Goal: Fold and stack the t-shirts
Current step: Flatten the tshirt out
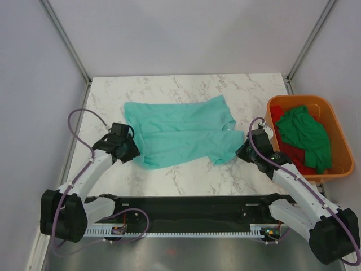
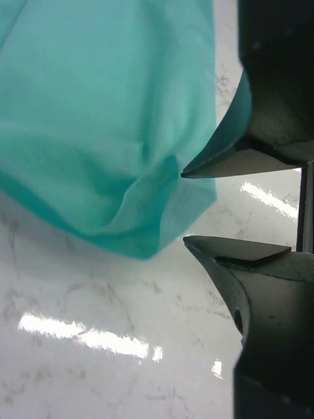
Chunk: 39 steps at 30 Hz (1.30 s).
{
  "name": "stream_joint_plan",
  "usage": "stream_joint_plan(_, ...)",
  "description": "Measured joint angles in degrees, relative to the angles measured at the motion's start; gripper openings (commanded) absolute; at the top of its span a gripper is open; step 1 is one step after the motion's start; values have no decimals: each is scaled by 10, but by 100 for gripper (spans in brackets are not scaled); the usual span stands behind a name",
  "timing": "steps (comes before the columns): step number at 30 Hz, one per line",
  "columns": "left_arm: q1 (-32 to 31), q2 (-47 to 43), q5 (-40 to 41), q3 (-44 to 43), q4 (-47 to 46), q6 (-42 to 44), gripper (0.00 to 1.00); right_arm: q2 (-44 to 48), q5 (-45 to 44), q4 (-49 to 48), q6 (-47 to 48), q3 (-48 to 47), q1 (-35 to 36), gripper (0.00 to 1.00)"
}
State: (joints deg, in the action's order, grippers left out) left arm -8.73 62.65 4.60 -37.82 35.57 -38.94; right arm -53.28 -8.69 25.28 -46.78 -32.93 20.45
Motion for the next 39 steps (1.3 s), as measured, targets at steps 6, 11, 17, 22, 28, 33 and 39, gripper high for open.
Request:
stream_joint_plan(6, -106, 77, 33, -71, 3, 13, 52, 0, 0, 0, 0, 0, 0, 0)
stream_joint_plan(11, -120, 132, 66, -95, 18, 24, 51, 4, 0, 0, 1, 0, 0, 0)
stream_joint_plan(17, -123, 161, 76, -107, 21, 30, 43, 9, 0, 0, 1, 0, 0, 0)
stream_joint_plan(22, -123, 169, 76, -107, 22, 34, 20, 12, -1, 1, 1, 0, 0, 0)
stream_joint_plan(28, -123, 144, 113, -112, 61, 36, 2, 13, -4, 8, 1, -3, 0, 0)
stream_joint_plan(33, -116, 101, 170, -209, 146, 37, 2, 0, -21, 55, 2, -86, -3, 0)
stream_joint_plan(39, -112, 56, 186, -477, 169, 36, 2, -26, -80, 70, 20, -339, -4, 0)
